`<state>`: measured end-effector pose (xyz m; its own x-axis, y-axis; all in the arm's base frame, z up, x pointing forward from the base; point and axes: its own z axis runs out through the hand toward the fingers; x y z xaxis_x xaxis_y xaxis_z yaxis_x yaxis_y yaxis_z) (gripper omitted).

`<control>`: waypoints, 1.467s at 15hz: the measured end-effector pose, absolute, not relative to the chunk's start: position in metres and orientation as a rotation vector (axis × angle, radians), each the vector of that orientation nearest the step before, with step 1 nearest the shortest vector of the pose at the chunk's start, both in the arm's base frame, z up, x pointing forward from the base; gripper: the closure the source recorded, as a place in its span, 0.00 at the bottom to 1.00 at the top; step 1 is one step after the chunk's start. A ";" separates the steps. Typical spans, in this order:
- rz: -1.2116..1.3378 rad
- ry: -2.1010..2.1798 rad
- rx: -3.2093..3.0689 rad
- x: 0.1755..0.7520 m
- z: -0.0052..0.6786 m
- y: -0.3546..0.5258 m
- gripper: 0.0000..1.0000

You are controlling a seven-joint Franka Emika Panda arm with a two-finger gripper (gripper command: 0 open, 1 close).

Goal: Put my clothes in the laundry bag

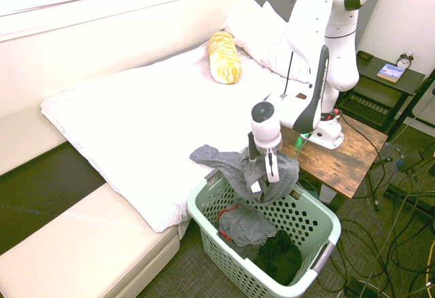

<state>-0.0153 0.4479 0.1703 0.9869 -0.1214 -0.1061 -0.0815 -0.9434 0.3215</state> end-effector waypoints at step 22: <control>-0.064 -0.228 2.825 0.049 0.131 0.469 0.00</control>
